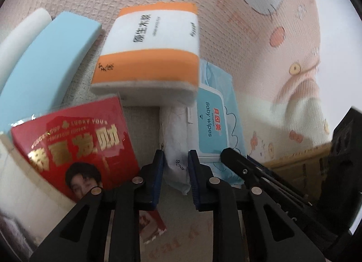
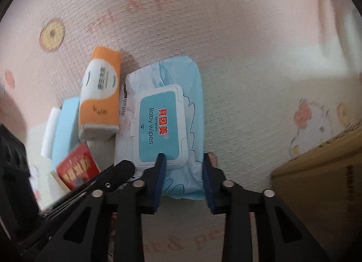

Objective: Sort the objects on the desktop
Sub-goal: 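Move the right tool toward the blue baby wipes pack, then close the right gripper on the blue baby wipes pack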

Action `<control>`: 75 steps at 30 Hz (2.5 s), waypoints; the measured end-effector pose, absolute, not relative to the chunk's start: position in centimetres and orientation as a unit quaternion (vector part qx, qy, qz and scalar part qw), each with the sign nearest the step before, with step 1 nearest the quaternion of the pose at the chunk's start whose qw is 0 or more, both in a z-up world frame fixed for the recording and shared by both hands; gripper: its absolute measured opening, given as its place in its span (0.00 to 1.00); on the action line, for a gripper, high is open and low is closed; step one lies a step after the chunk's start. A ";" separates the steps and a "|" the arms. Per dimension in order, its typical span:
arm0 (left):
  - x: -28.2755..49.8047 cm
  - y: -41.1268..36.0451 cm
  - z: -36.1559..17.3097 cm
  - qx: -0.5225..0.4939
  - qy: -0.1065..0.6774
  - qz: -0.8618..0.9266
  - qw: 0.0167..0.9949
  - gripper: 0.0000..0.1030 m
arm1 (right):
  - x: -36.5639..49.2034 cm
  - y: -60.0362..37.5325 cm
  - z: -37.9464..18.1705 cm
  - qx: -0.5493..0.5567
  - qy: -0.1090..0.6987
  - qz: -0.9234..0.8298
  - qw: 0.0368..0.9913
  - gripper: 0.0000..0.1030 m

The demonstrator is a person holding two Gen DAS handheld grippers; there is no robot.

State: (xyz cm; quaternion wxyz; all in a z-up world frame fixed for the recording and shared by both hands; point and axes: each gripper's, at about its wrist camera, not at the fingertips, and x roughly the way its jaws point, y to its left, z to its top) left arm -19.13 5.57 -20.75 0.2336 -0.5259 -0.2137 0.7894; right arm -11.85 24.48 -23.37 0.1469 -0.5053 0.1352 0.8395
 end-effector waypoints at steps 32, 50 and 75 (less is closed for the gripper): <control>-3.9 3.4 -17.8 -0.536 -0.162 0.806 0.190 0.20 | 0.2 17.5 -22.3 -0.562 0.105 0.818 0.064 0.14; -3.2 2.4 -18.1 -0.548 -0.161 0.796 0.201 0.21 | 1.6 17.8 -22.6 -0.561 0.117 0.818 0.042 0.26; -9.0 2.2 -19.7 -0.552 -0.217 0.758 0.273 0.42 | -1.0 22.0 -24.2 -0.530 0.223 0.813 0.094 0.59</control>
